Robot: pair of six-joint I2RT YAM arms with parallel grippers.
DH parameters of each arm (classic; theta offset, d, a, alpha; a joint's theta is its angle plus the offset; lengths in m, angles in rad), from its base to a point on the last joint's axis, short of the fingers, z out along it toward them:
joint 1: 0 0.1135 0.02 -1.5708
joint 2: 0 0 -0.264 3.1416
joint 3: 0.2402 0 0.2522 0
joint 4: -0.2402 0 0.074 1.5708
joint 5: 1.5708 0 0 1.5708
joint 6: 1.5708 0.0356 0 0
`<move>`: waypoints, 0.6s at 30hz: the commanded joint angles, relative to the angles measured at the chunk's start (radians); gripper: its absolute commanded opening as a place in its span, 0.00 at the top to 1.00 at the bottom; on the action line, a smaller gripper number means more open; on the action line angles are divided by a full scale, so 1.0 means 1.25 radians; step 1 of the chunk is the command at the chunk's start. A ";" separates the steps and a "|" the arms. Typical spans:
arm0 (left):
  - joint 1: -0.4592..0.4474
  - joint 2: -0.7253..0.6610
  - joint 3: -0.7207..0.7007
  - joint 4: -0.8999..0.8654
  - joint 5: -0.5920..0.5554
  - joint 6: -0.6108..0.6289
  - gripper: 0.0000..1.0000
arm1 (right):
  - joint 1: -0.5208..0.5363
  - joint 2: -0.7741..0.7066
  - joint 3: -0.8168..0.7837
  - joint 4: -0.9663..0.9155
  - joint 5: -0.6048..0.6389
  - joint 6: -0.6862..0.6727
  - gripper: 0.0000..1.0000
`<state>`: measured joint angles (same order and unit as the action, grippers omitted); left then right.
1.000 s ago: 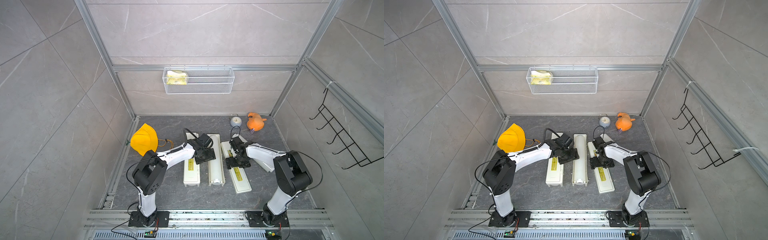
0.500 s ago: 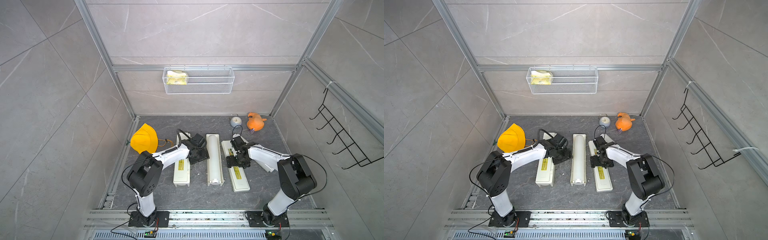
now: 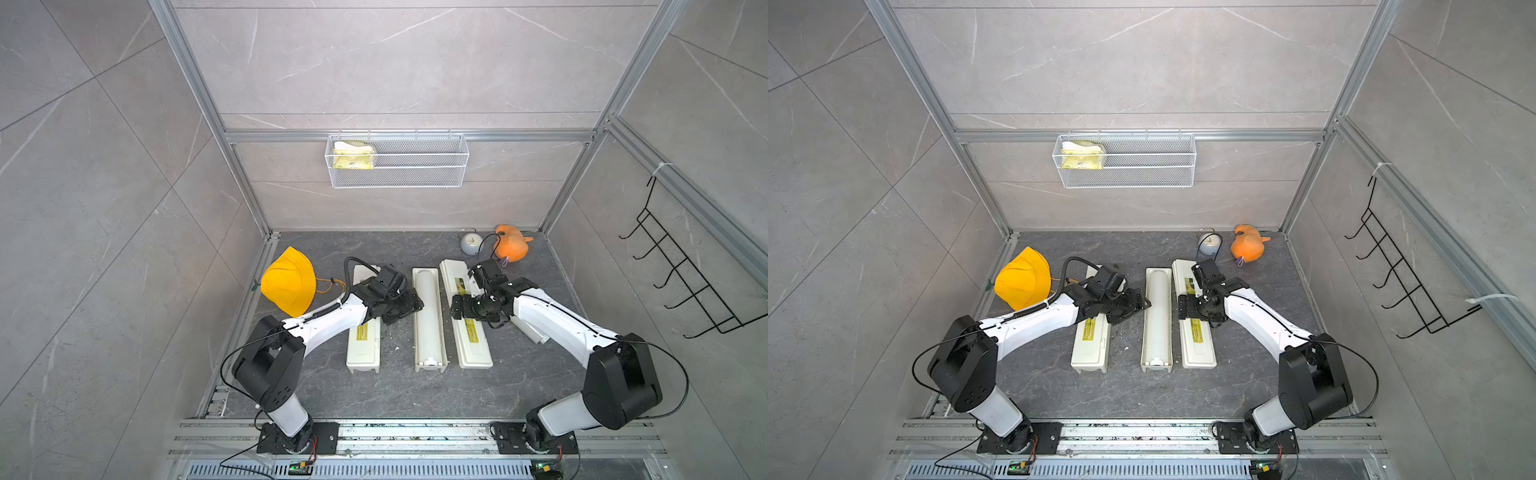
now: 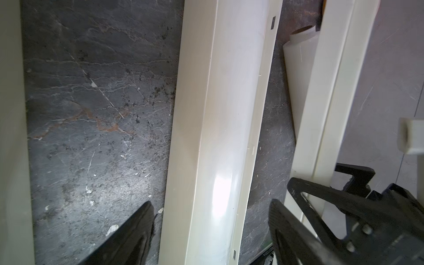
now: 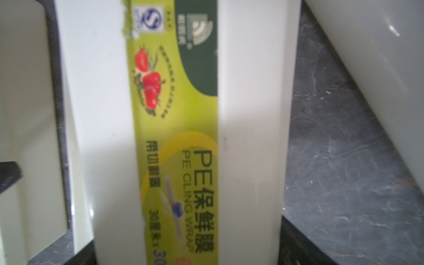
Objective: Put plastic wrap rolls into dispensers
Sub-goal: Move the plastic wrap cutting box to the center of the board, then close the lid on the plastic wrap cutting box.
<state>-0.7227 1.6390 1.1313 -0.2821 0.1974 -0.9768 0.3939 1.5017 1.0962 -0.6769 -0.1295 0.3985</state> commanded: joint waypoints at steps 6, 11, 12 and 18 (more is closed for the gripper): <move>-0.004 -0.102 -0.057 0.077 0.011 -0.022 0.20 | 0.058 0.019 0.057 0.024 -0.055 0.115 0.09; 0.001 -0.117 -0.097 0.122 0.057 -0.007 0.20 | 0.098 0.045 0.077 0.051 -0.046 0.169 0.08; 0.006 -0.126 -0.109 0.126 0.059 -0.006 0.20 | 0.105 0.054 0.080 0.051 -0.042 0.176 0.08; 0.071 -0.176 -0.187 0.155 0.087 -0.019 0.20 | 0.140 0.098 0.088 0.085 -0.019 0.230 0.08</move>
<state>-0.6746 1.4696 0.9199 -0.1371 0.2684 -0.9958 0.5556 1.6016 1.1709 -0.6102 -0.1795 0.6296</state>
